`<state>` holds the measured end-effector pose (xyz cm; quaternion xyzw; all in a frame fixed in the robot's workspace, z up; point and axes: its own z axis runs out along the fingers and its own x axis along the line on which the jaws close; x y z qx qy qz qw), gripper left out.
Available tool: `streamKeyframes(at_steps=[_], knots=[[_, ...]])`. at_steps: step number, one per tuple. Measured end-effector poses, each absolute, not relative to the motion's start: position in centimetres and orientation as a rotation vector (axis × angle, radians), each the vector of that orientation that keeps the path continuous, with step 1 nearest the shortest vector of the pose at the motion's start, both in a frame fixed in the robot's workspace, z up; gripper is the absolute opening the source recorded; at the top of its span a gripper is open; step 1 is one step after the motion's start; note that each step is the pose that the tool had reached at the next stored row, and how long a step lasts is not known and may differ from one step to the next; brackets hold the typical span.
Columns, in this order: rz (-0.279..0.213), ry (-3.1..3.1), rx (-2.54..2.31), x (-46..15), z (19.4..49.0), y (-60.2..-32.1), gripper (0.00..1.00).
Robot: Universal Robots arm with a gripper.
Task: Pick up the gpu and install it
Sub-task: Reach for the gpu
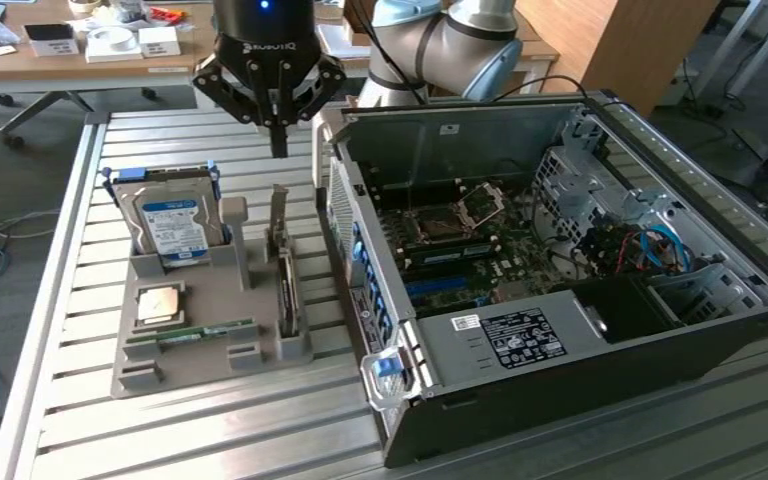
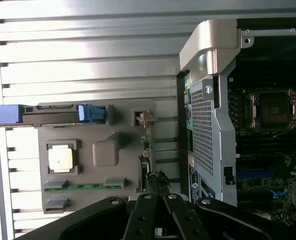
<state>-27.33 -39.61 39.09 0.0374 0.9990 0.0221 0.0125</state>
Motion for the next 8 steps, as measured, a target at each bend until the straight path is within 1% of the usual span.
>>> streamKeyframes(at_steps=[8], knots=[[0.069, 3.114, 0.117, -27.7, 39.06, -39.54, 0.11]])
